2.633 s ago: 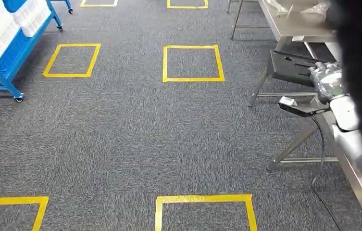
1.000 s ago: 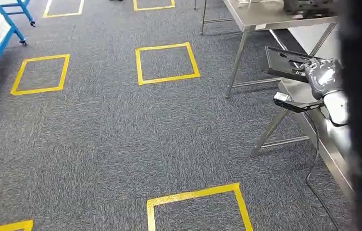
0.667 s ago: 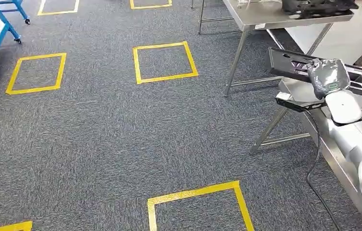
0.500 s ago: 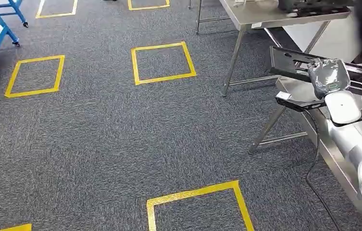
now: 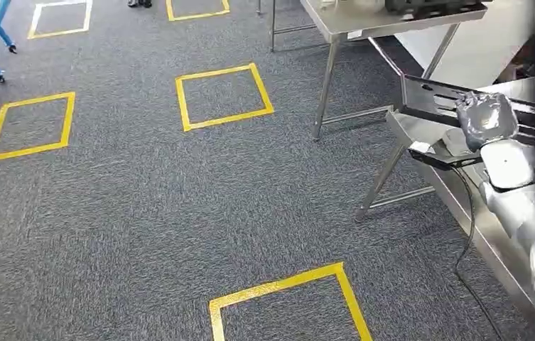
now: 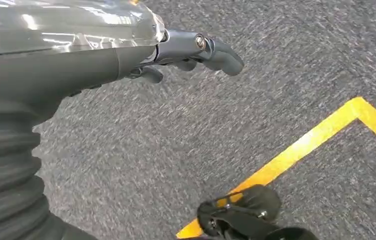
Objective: Take the parts from the cabinet and place them on the table.
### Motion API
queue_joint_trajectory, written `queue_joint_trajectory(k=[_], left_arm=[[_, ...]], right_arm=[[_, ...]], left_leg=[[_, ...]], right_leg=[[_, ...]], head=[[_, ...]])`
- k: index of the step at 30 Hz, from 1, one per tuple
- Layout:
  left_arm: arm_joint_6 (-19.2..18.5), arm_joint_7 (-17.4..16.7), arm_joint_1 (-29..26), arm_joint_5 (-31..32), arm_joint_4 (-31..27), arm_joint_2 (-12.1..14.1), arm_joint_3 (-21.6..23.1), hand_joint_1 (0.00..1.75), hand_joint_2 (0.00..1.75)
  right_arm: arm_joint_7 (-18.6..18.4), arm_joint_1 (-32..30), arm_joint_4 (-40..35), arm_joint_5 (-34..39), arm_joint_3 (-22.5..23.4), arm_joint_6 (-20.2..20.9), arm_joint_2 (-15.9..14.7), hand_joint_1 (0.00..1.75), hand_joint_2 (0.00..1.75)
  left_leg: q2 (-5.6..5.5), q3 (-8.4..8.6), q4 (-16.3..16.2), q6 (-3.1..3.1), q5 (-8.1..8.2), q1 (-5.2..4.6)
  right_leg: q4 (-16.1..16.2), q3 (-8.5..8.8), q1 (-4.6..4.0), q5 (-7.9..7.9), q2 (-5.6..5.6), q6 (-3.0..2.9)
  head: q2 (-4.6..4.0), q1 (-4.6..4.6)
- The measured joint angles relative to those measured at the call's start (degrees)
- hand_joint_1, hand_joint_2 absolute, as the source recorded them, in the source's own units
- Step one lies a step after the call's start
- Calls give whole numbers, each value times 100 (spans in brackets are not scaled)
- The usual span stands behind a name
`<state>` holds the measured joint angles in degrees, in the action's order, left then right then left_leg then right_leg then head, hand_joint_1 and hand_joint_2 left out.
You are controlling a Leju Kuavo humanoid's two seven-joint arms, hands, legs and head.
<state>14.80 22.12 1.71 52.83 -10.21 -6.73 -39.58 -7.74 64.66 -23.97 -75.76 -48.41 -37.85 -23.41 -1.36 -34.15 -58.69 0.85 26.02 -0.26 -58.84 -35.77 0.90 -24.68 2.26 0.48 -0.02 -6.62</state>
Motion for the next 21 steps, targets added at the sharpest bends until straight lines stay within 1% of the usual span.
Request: queue_joint_trajectory(k=[1, 2, 3, 4, 5, 6, 7, 8, 9, 10, 11, 12, 13, 14, 15, 17, 18, 19, 20, 21], left_arm=[[-2, -2, -3, 2, 0, 0, 0, 0, 175], [-2, -7, -3, 7, 0, 0, 2, 0, 175], [-2, -7, -2, 13, 0, 0, 2, 0, 175], [-4, -13, 2, 22, 0, -2, 11, 0, 175], [-7, -15, 1, 59, 0, 0, 22, 0, 175], [-7, -33, -9, 75, 0, 0, 28, 0, 175], [-2, -46, -18, 125, 0, 0, 42, 0, 175], [4, -70, -28, 166, 0, 2, 68, 0, 175], [22, -101, -32, 182, 0, 2, 96, 0, 175], [33, -120, -34, 188, 0, 2, 112, 0, 175], [37, -155, -40, 177, 0, 2, 116, 0, 175], [42, -179, -54, 166, 0, 2, 114, 0, 175], [42, -203, -65, 149, 0, 2, 114, 0, 175], [42, -203, -71, 142, 0, 18, 114, 0, 175], [35, -205, -74, 138, 0, 24, 114, 0, 175], [33, -212, -91, 138, 0, 44, 114, 0, 175], [33, -212, -95, 138, 0, 46, 114, 0, 175], [33, -216, -99, 138, 0, 59, 114, 0, 175], [35, -219, -115, 138, 0, 61, 114, 0, 175], [35, -225, -122, 133, 0, 61, 114, 0, 175]], right_arm=[[5, -24, -7, 7, 0, -7, -22, 175, 175], [5, -53, -9, 13, 0, -20, -35, 175, 175], [7, -75, -9, 24, 2, -24, -81, 175, 175], [9, -104, -27, 33, 9, -27, -125, 175, 175], [18, -105, -55, 44, 13, -29, -171, 175, 175], [20, -102, -70, 46, 17, -35, -201, 175, 175], [20, -118, -90, 44, 18, -44, -219, 175, 175], [44, -154, -99, 28, 17, -46, -230, 175, 175], [73, -197, -103, 20, 20, -46, -245, 175, 175], [88, -226, -105, 17, 20, -46, -256, 175, 175], [121, -235, -107, 17, 26, -51, -269, 175, 175], [147, -234, -127, 24, 35, -51, -289, 175, 175], [188, -229, -158, 39, 59, -51, -325, 175, 175], [247, -218, -191, 72, 85, -37, -357, 175, 175], [319, -203, -223, 98, 107, -20, -382, 175, 175], [439, -191, -293, 164, 133, 41, -435, 175, 175], [481, -180, -328, 184, 146, 76, -466, 175, 175], [507, -171, -359, 188, 159, 91, -466, 175, 175], [529, -142, -385, 199, 166, 113, -466, 175, 175], [542, -117, -407, 199, 166, 122, -453, 175, 175]], left_leg=[[8, -7, 1, 18, -8, -14], [14, -7, 0, 48, -16, -38], [29, 1, 64, 96, -54, -29], [80, 30, 126, 149, -104, -4], [81, 30, 157, 184, -126, -8], [89, 20, 157, 205, -130, -10], [103, 18, 153, 206, -129, -15], [124, 17, 152, 207, -126, -17], [141, 17, 149, 205, -125, -17], [160, 17, 145, 202, -122, -16], [175, 17, 130, 194, -113, -16], [191, 17, 105, 179, -97, -16], [199, 17, 70, 155, -73, -16], [205, 3, 48, 122, -49, -44], [212, -7, 13, 101, -38, -57], [236, -7, 37, 61, -37, -55], [259, 6, 41, 32, -40, -57], [238, -25, -3, -14, 8, -55], [192, -93, -212, -52, 176, -47], [186, -250, -585, -70, 400, -31]], right_leg=[[10, -10, 7, 15, 19, 36], [37, -9, 38, 29, 30, 80], [36, -11, 39, 35, 44, 122], [-25, -34, 64, -35, -10, 134], [-230, -134, 45, -210, -110, 148], [-638, -317, 43, -441, -139, 166], [-1078, -511, 43, -635, -142, 183], [-1482, -702, 43, -771, -143, 198], [-1664, -789, 45, -779, -148, 208], [-1568, -743, 52, -661, -162, 215], [-1258, -587, 60, -468, -181, 217], [-755, -319, 60, -220, -224, 211], [-227, -29, 55, -9, -309, 197], [-19, 86, 16, -107, -405, 170], [11, 68, -15, -60, -329, 106], [-10, 55, -24, -72, -308, 61], [13, 57, -13, -52, -287, 23], [52, 79, 36, -26, -283, -21], [58, 81, 36, -19, -269, -64], [56, 76, 32, -21, -253, -93]], head=[[-2, 0], [-2, -2], [-2, 0], [0, 0], [-2, 2], [-2, 2], [-2, 0], [-2, 0], [-2, 2], [-2, 2], [-2, 2], [-2, 2], [-2, 2], [-2, 0], [-2, 0], [-2, 0], [-2, 2], [0, -2], [-2, 0], [-2, 0]])
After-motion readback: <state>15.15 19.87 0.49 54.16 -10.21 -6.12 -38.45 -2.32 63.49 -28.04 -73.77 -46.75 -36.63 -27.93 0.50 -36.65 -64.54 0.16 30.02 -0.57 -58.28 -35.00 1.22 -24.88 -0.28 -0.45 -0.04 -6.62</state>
